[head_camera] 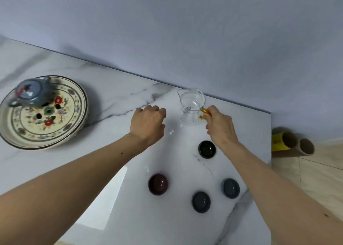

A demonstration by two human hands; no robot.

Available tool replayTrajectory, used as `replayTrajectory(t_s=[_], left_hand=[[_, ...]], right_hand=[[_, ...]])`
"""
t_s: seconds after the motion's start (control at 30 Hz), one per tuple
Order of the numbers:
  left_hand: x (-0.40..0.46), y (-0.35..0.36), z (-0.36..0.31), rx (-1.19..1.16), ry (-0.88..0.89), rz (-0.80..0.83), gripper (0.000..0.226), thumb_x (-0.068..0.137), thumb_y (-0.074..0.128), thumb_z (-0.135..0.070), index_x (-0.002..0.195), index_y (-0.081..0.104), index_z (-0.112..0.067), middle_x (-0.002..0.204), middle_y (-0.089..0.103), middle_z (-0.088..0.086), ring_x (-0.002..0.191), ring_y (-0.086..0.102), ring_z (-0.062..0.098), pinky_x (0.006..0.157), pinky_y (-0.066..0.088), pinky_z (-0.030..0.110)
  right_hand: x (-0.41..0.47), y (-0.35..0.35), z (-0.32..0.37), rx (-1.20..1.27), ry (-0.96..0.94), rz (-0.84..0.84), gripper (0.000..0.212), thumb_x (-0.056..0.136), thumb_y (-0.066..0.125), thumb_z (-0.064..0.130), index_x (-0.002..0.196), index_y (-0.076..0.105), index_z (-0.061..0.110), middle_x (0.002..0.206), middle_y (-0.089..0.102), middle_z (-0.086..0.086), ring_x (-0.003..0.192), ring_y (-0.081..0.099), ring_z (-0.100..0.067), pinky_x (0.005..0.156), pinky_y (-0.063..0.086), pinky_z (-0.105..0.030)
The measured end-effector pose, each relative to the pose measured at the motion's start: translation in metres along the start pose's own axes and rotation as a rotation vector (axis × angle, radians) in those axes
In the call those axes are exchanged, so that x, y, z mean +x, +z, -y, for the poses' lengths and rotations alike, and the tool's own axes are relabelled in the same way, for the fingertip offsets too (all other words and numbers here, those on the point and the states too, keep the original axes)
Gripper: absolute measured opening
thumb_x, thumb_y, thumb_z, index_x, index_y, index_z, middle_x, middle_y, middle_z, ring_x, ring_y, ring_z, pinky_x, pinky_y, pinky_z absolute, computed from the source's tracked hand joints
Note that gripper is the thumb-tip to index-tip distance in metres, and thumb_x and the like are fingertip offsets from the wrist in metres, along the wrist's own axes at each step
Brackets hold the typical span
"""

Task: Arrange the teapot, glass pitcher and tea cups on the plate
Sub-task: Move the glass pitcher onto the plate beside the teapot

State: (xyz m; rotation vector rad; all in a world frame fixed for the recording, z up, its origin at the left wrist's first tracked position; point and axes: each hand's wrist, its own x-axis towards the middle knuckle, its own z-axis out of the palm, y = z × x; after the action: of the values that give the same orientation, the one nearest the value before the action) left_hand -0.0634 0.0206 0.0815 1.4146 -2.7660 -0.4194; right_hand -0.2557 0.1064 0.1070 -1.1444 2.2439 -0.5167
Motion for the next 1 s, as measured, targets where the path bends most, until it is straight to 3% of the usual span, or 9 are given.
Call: replayTrajectory(t_s=[0.27,0.4,0.53,0.77,1.0], left_hand=[[-0.051,-0.054,0.118,0.040,-0.172,-0.023,0.024,0.083,0.059,-0.026,0.106,0.062,-0.017,0.103,0.066,0.005,0.100,0.057,0.029,0.079,0.044,0.037],[-0.077,-0.078,0.183,0.062,-0.212,-0.045,0.017,0.081,0.060,-0.022,0.095,0.064,-0.013,0.096,0.066,0.007,0.094,0.059,0.032,0.071,0.043,0.037],[-0.095,-0.088,0.245,0.075,-0.212,-0.021,0.022,0.080,0.061,-0.026,0.100,0.064,-0.015,0.101,0.067,0.006,0.097,0.060,0.031,0.068,0.041,0.034],[-0.114,-0.079,0.317,0.034,-0.240,-0.028,0.021,0.083,0.061,-0.024,0.101,0.064,-0.016,0.102,0.068,0.007,0.100,0.059,0.031,0.073,0.047,0.037],[-0.123,-0.058,0.342,0.019,-0.280,0.009,0.024,0.082,0.059,-0.024,0.105,0.063,-0.017,0.103,0.068,0.005,0.102,0.058,0.030,0.076,0.047,0.037]], right_hand=[[-0.008,0.066,0.128,0.029,-0.133,0.120,0.019,0.098,0.040,0.029,0.098,0.051,0.014,0.093,0.063,-0.021,0.083,0.059,-0.042,0.076,0.052,-0.055],[-0.015,0.109,0.193,0.059,-0.167,0.142,0.020,0.097,0.041,0.029,0.092,0.050,0.011,0.092,0.063,-0.022,0.082,0.058,-0.043,0.076,0.052,-0.057],[-0.018,0.156,0.243,0.021,-0.217,0.164,0.020,0.098,0.039,0.030,0.093,0.047,0.012,0.092,0.062,-0.019,0.080,0.060,-0.040,0.074,0.053,-0.054],[-0.012,0.226,0.290,-0.006,-0.227,0.137,0.019,0.098,0.040,0.031,0.095,0.048,0.014,0.087,0.061,-0.017,0.080,0.060,-0.037,0.074,0.054,-0.050],[0.000,0.253,0.293,-0.154,-0.267,0.090,0.020,0.099,0.040,0.030,0.102,0.048,0.011,0.087,0.061,-0.018,0.078,0.058,-0.038,0.071,0.052,-0.047]])
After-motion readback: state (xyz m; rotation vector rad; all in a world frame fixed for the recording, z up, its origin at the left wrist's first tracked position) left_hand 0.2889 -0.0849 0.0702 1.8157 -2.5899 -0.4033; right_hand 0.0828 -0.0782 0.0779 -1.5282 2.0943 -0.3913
